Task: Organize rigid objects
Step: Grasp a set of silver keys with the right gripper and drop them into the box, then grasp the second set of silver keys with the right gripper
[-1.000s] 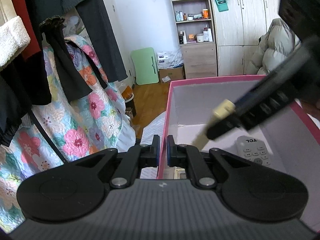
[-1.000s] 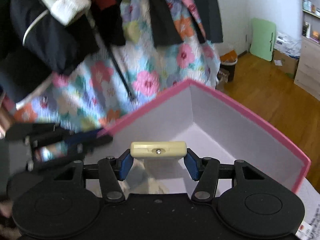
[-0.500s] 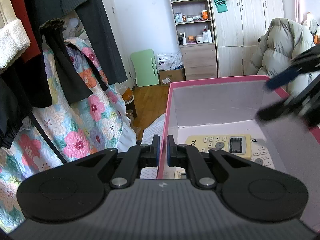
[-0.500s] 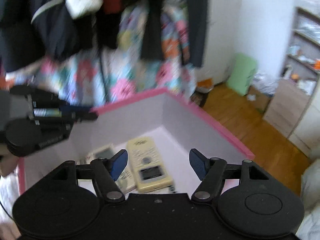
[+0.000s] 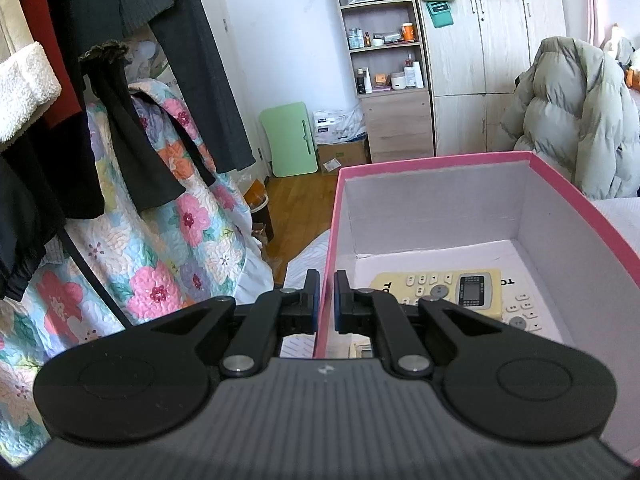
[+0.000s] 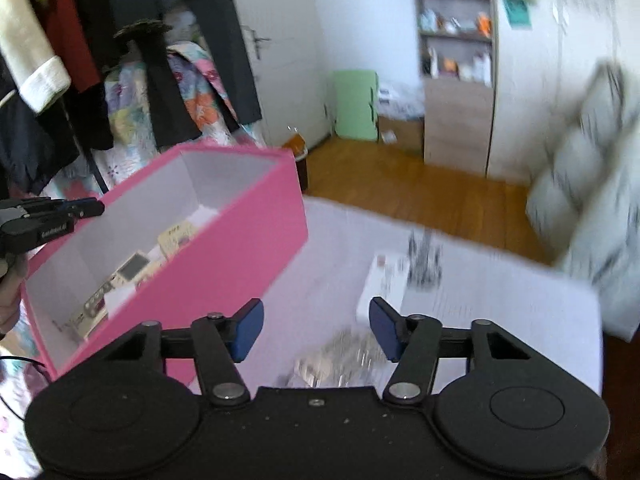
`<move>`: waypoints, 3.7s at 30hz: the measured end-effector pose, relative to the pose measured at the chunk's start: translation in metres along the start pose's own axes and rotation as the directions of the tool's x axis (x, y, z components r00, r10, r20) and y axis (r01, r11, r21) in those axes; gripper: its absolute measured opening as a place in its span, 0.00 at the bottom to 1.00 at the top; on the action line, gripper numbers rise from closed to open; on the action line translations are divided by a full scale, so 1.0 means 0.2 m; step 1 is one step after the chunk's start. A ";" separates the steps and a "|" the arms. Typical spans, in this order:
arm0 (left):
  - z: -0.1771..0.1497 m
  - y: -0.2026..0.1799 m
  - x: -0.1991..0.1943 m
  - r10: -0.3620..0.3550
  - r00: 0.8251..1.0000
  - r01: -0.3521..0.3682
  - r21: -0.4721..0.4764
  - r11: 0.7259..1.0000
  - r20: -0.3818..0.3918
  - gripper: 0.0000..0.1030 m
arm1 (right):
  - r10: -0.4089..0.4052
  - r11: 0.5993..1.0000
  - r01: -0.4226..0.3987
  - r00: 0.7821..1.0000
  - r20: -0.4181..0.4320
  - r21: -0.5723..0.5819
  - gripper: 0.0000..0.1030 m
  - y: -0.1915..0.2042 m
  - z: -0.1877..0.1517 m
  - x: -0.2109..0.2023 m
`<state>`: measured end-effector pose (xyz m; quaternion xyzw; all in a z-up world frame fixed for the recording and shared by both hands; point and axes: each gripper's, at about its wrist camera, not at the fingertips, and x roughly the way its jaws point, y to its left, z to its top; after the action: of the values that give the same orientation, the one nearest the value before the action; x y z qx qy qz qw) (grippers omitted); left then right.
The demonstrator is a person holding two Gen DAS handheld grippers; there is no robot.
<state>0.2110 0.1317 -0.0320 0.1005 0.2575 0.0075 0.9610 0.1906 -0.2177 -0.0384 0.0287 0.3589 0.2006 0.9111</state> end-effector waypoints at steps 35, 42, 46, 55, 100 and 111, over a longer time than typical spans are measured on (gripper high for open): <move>0.00 0.00 0.00 0.023 1.000 -0.023 0.015 1.000 -0.012 0.06 | 0.096 0.978 -0.135 0.968 0.230 0.161 0.04 0.23 -0.01 -0.07; 0.00 -0.01 0.00 0.025 1.000 -0.024 0.029 0.999 -0.015 0.06 | 0.223 0.964 -0.254 0.930 0.294 0.073 0.04 0.39 0.15 -0.12; 0.00 -0.01 0.00 0.016 1.000 -0.015 0.015 1.000 -0.013 0.06 | 0.288 0.951 -0.307 0.927 0.241 0.044 0.04 0.47 0.22 -0.04; 0.00 -0.02 0.00 0.022 1.000 -0.021 0.012 1.000 -0.015 0.06 | 0.239 0.970 -0.238 0.971 0.019 -0.041 0.04 0.54 0.28 0.33; 0.00 -0.04 0.00 0.038 0.999 -0.038 0.013 0.999 -0.015 0.06 | -0.171 0.985 0.170 0.985 -0.034 -0.033 0.27 -0.04 -0.14 0.40; 0.00 -0.04 0.00 0.035 0.999 -0.035 0.011 0.999 -0.017 0.06 | -0.015 0.980 -0.002 0.996 0.085 0.200 0.06 -0.12 -0.12 0.22</move>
<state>0.2106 0.1246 -0.0324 0.1101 0.2640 0.0239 0.9579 0.2115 -0.2252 -0.0899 0.1274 0.3376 0.1592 0.9189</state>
